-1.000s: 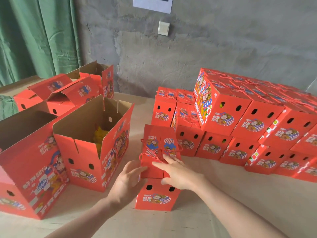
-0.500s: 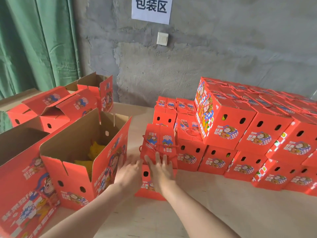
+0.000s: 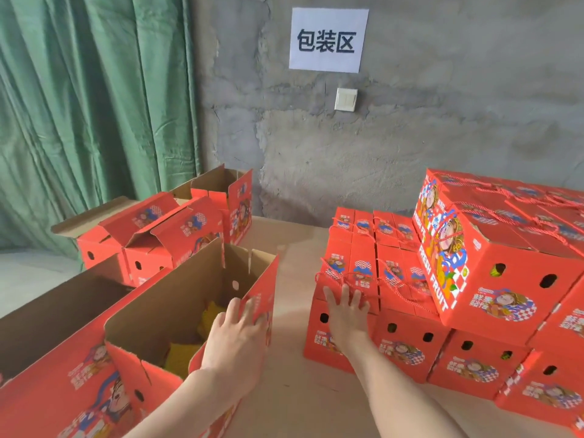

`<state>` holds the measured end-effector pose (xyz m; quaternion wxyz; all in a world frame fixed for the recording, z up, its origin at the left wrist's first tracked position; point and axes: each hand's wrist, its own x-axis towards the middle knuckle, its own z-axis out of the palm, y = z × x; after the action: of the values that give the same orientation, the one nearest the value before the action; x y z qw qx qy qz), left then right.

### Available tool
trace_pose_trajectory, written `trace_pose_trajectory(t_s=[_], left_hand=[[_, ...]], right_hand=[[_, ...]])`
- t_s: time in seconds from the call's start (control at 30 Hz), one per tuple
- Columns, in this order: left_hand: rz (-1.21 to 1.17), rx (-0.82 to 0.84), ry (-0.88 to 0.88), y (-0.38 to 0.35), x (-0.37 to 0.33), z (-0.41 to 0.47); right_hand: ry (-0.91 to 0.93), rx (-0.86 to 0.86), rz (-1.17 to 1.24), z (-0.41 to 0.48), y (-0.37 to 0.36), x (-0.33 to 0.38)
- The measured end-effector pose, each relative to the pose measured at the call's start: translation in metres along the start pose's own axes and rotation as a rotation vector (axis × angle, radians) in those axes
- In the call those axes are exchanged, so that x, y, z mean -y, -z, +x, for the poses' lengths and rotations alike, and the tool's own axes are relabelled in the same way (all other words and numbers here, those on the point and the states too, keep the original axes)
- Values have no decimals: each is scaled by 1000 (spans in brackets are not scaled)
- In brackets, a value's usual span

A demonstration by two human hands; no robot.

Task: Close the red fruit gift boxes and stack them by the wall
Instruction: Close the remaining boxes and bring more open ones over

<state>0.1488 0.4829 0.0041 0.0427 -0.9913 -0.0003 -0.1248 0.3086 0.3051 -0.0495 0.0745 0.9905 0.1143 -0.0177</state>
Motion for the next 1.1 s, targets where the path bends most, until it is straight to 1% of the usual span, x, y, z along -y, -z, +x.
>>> trace_pose_trajectory(t_s=[0.03,0.07,0.1,0.13,0.2,0.27,0.3,0.33,0.37,0.4,0.43,0.47,0.53,0.57,0.6,0.7,0.77,0.87,0.93,1.03,1.1], left_hand=[[4,4,-28,1,0,0],[9,-9,-27,3,0,0],[-2,33,-12,5,1,1],[-23,30,-7,5,0,1],[-36,56,0,1,3,2],[-71,77,-8,4,5,3],[-110,60,-14,6,5,2],[-150,64,-17,11,5,2],[-177,72,-22,15,4,2],[-186,85,-26,19,2,1],[-182,79,-28,22,1,0],[-195,72,-27,25,1,0],[-304,45,32,29,4,-2],[-365,35,71,31,7,-4],[-428,20,112,33,12,-7],[-622,-30,230,37,31,-20],[-598,-43,243,36,46,-31],[-493,-64,206,33,66,-44],[-478,-101,164,35,76,-49],[-485,-163,96,43,81,-51],[-518,-205,33,50,79,-49]], right_hand=[[4,6,-7,4,-1,-1],[5,8,-10,6,-2,-2],[5,11,-7,8,-2,-2],[4,20,1,10,-1,-3],[-5,78,29,11,6,-4],[-39,166,153,7,18,-2],[-42,153,228,3,25,2],[-12,60,293,-1,31,10],[54,-86,355,-8,36,21],[152,-233,427,-15,41,35],[278,-327,498,-23,47,50],[415,-370,537,-31,52,64],[627,-418,482,-44,63,86],[681,-409,436,-49,68,93],[710,-363,388,-53,72,99],[711,-132,242,-66,83,104],[688,-75,147,-74,88,102],[644,-48,134,-81,91,90],[658,-23,153,-88,87,73],[710,58,203,-99,81,29],[668,56,135,-101,86,-10]])
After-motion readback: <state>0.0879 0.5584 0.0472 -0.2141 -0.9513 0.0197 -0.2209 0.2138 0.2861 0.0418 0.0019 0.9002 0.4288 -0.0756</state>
